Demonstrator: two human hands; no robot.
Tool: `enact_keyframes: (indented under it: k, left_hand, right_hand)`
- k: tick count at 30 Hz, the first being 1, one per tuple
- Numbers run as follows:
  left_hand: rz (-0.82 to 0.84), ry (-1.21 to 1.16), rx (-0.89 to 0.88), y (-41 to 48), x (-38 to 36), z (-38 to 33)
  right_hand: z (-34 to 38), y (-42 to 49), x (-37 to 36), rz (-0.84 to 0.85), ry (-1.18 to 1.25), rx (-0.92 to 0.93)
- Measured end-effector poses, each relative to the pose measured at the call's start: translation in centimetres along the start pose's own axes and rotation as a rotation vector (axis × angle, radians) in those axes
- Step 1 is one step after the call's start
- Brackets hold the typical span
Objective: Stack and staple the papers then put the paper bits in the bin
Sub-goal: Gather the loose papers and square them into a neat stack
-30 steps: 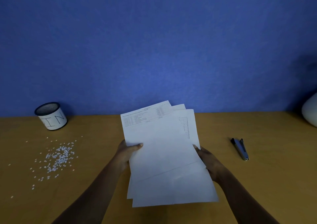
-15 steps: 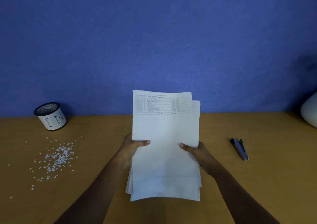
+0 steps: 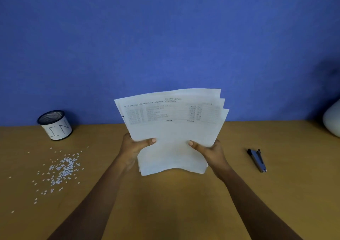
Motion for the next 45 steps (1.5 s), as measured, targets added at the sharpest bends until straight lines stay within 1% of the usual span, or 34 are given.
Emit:
enact_keyframes:
  k: [16,20,25,29,40,45]
  left_hand:
    - [-0.007,0.094,-0.014,0.5,-0.4,-0.7]
    - [-0.005,0.086,-0.02,0.5,-0.5,-0.9]
    - [-0.01,0.088,-0.068,0.9,-1.0,-1.5]
    - [0.017,0.074,-0.07,1.0,-1.3,-1.9]
    - [-0.001,0.099,-0.052,0.5,-1.3,-0.6]
    - [-0.015,0.101,-0.073,0.5,-1.6,-0.9]
  right_hand:
    - [1.3,0.2,-0.1,0.004,0.046,0.039]
    - [1.4,0.2,-0.2,-0.009,0.063,0.051]
    - [1.7,0.3,-0.2,-0.028,0.08,0.065]
    - [2.0,0.4,0.0,-0.033,0.092,0.071]
    - [0.8,0.0,0.0,-0.048,0.091,0.027]
    - [1.2,0.0,-0.1,-0.06,0.093,0.029]
Point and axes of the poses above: each hand's wrist, its own y-axis towards the middle knuckle, its own x-axis out of the back of the hand, z = x × y, the point moved 3 cm from there along y, towards the middle knuckle, and after that the axes turned 5 degrees about -y, right-handed, at the moved point
